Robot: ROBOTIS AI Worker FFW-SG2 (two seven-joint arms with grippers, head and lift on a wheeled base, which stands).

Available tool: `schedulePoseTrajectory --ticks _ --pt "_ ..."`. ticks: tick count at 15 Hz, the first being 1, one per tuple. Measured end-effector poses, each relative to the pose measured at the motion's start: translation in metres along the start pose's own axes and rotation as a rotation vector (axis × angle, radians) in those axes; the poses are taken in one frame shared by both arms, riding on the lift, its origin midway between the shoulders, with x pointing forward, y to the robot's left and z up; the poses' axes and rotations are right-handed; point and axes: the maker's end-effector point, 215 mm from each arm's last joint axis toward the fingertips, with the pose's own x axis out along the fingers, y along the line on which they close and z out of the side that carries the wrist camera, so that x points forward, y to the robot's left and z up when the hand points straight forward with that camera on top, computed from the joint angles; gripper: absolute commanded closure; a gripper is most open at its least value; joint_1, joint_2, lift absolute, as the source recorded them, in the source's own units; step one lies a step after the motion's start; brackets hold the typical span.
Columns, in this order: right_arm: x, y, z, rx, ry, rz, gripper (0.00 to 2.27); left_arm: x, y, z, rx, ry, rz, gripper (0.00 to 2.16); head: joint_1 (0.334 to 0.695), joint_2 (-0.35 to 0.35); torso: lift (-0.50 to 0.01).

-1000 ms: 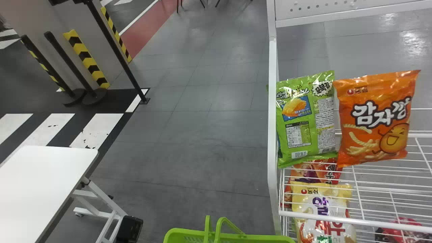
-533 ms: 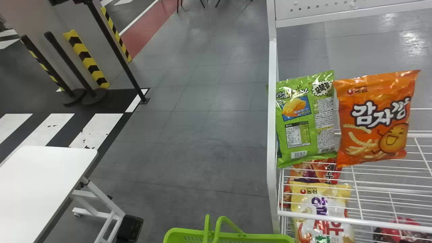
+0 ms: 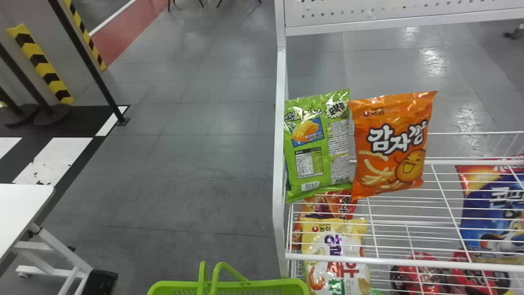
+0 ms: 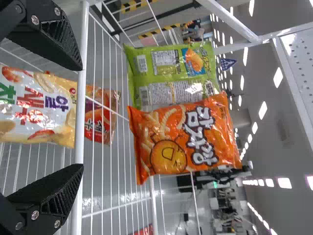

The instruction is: Hold basket handle with left hand then pick Jagalchi snack with right hand and place into basket

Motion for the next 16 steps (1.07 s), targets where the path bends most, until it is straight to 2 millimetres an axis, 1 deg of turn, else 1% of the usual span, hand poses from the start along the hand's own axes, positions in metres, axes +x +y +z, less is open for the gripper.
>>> schedulePoseTrajectory --ticks 2,5,9,16 --pt "-0.009 -0.007 0.005 -0.018 -0.036 -0.036 0.11 0.001 0.0 -0.001 -0.001 0.001 0.0 2.05 0.695 0.108 -0.009" --pt "-0.018 -0.018 0.007 -0.038 -0.045 -0.061 0.11 0.002 0.0 -0.001 -0.003 0.002 0.0 2.05 0.695 0.073 -0.009" --pt "-0.021 -0.019 0.008 -0.043 -0.049 -0.063 0.11 0.004 0.001 -0.003 -0.01 0.008 0.0 2.05 0.695 0.059 -0.009" --pt "-0.023 -0.017 0.008 -0.048 -0.046 -0.058 0.11 0.003 0.0 -0.003 -0.017 0.015 0.004 2.05 0.695 0.063 -0.009"
